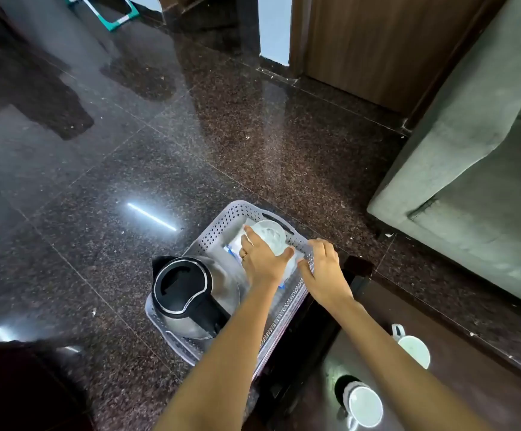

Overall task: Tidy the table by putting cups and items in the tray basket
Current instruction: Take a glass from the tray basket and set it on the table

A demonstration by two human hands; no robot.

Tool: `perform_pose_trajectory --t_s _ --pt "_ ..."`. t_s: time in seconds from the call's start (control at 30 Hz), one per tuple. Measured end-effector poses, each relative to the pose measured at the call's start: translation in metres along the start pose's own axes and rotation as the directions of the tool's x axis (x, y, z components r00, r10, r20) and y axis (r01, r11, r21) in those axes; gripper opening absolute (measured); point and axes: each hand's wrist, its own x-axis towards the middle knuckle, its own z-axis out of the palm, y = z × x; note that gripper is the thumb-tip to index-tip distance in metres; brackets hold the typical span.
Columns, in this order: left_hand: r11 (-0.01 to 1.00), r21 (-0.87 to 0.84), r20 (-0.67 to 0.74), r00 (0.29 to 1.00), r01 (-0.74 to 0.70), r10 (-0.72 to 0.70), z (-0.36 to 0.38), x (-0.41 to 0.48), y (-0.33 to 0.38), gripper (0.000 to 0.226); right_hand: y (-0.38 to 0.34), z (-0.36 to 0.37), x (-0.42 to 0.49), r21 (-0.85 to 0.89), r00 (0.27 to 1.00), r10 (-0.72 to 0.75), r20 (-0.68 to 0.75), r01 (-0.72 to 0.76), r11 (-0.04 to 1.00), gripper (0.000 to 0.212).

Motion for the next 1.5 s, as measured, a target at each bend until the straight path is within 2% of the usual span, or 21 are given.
perform_pose_trajectory --t_s 0.17,0.37,0.6,0.8,1.0,1.17,1.37,1.5 --pt "0.999 0.022 -0.011 0.999 0.031 -0.031 0.003 0.015 0.001 0.112 0.003 0.005 0.007 -0.033 1.0 0.01 -0.001 -0.01 0.999 0.046" --pt "1.0 -0.013 -0.064 0.998 -0.024 0.023 0.004 0.021 0.001 0.1 0.003 0.003 0.01 -0.009 1.0 0.001 -0.029 -0.002 1.0 0.047" --pt "0.986 -0.045 -0.147 0.978 -0.158 0.15 -0.008 0.012 0.018 0.094 0.006 -0.011 0.002 0.061 0.999 0.018 -0.049 -0.015 0.998 0.054" --pt "0.947 -0.02 -0.138 0.939 -0.32 0.314 -0.014 -0.019 0.045 0.094 0.014 -0.035 -0.016 0.119 0.995 0.027 -0.096 -0.015 0.993 0.061" --pt "0.892 -0.018 -0.03 0.892 -0.452 0.451 -0.003 -0.078 0.073 0.097 0.027 -0.072 -0.05 0.163 0.984 0.019 -0.175 0.01 0.987 0.073" --pt "0.849 -0.06 0.095 0.843 -0.525 0.529 0.021 -0.133 0.095 0.094 0.055 -0.107 -0.095 0.278 0.975 0.048 -0.217 0.014 0.96 0.092" --pt "0.77 -0.051 0.292 0.728 -0.636 0.62 0.057 -0.205 0.115 0.091 0.09 -0.141 -0.166 0.449 0.946 0.155 -0.284 -0.011 0.893 0.111" --pt "0.745 -0.053 0.427 0.659 -0.665 0.619 0.09 -0.256 0.118 0.101 0.12 -0.154 -0.225 0.506 0.898 0.27 -0.348 -0.063 0.86 0.106"
